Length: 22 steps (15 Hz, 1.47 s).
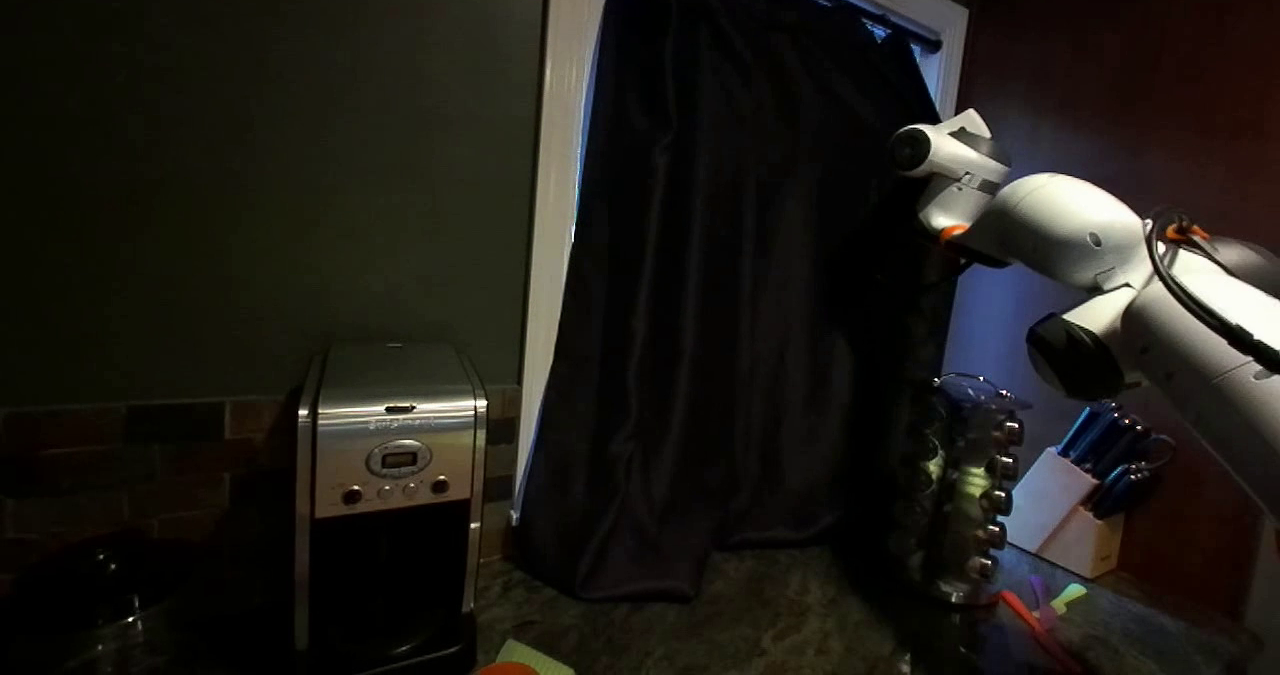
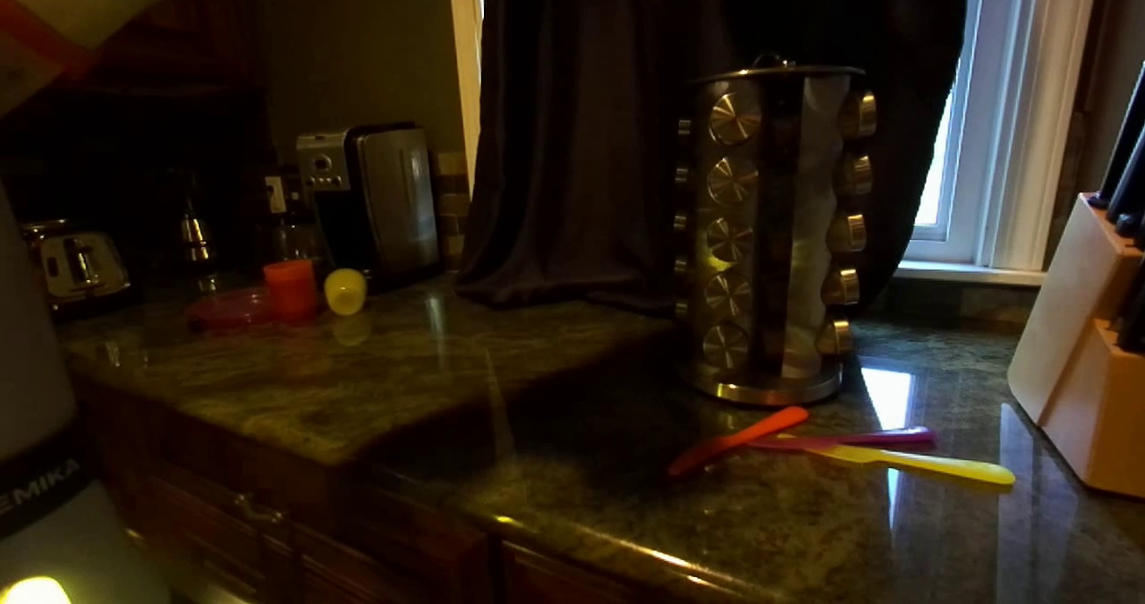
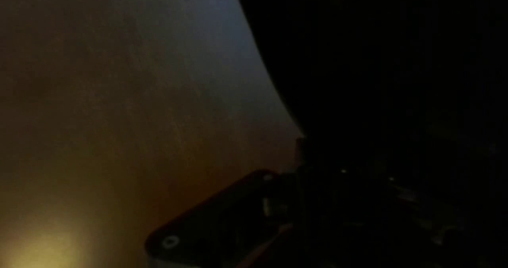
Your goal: Draw the curtain closed
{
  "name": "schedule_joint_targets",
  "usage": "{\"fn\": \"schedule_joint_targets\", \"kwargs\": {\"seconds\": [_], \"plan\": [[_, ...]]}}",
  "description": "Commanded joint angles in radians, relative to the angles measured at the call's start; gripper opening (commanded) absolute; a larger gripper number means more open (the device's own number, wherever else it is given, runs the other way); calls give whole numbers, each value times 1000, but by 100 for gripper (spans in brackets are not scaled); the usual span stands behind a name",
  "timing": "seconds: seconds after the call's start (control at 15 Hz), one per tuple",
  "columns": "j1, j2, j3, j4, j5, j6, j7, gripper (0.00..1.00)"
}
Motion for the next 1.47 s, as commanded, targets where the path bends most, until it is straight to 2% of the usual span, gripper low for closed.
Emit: {"fn": "schedule_joint_targets", "kwargs": {"seconds": [0.0, 0.13, 0.33, 0.6, 0.8, 0.87, 0.93, 1.0, 1.13, 1.33, 1.4], "plan": [[9, 51, -54, 3, -28, -137, -1, 0], [6, 51, -40, 12, -11, -108, -23, 0], [-29, 43, 49, 14, 58, 54, -112, 0], [-86, 37, 250, -2, 232, 220, -331, 0], [-111, 18, 426, -35, 342, 257, -520, 0], [-113, 10, 475, -41, 364, 232, -577, 0], [-120, 14, 475, -23, 363, 215, -580, 27], [-123, 21, 446, -1, 350, 199, -544, 28], [-130, 21, 399, 7, 322, 174, -472, 41], [-154, 13, 418, 6, 336, 165, -496, 64], [-165, 10, 448, 6, 353, 174, -539, 73]]}}
